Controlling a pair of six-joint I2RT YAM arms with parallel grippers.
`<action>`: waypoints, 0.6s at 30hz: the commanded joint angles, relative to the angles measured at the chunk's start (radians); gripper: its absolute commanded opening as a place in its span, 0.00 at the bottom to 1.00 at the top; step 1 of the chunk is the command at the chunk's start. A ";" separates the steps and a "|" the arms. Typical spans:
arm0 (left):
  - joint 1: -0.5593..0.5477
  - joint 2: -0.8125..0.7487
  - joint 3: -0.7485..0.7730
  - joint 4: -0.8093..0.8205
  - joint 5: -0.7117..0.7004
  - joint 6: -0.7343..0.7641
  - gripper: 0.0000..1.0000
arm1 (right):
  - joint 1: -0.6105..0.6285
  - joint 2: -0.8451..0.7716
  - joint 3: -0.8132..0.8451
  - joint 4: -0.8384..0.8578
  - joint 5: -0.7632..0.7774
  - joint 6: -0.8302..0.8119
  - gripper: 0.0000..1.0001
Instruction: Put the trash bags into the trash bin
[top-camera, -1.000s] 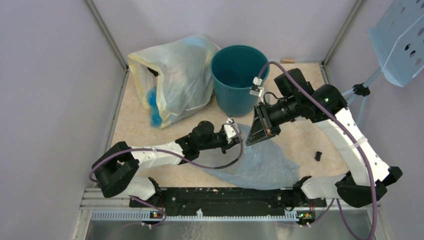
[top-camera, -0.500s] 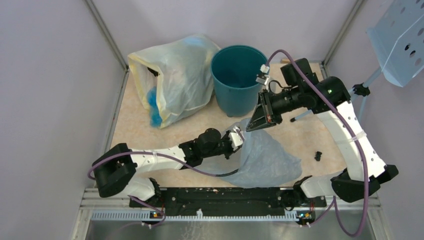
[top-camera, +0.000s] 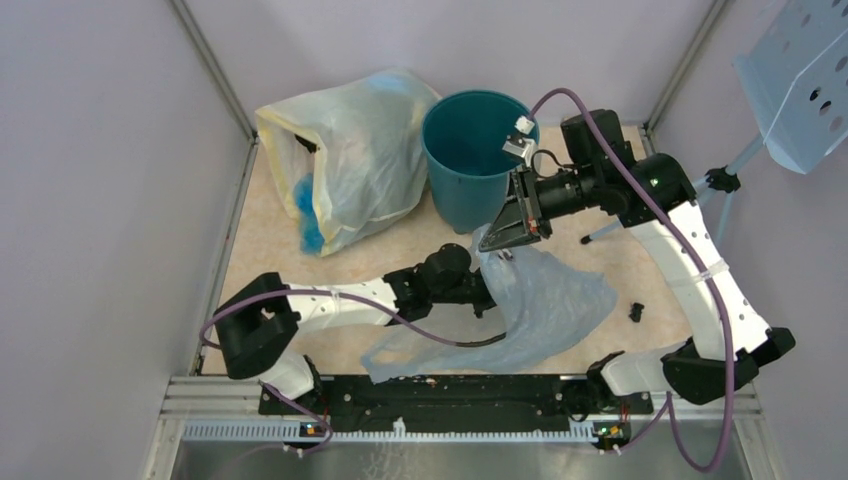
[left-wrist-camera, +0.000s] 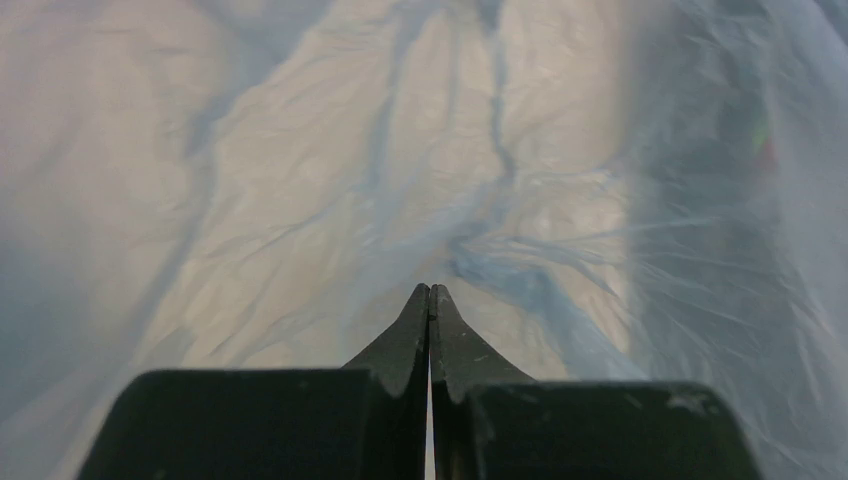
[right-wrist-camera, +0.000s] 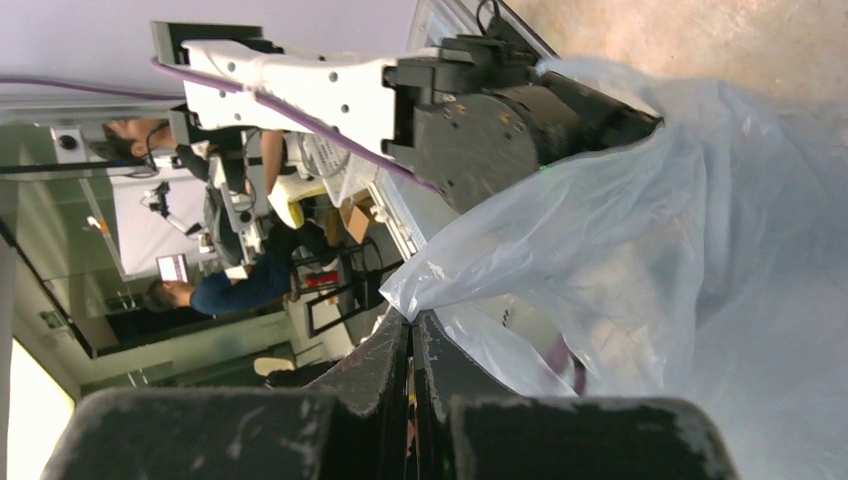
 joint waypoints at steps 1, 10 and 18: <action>-0.003 0.054 0.099 -0.012 0.144 -0.055 0.00 | -0.005 -0.032 -0.001 0.069 -0.026 0.031 0.00; 0.007 0.176 0.166 0.018 0.181 -0.235 0.00 | -0.005 -0.045 0.026 0.200 -0.029 0.137 0.00; 0.009 0.263 0.259 -0.273 0.190 -0.231 0.00 | -0.006 0.037 0.260 0.258 -0.032 0.214 0.00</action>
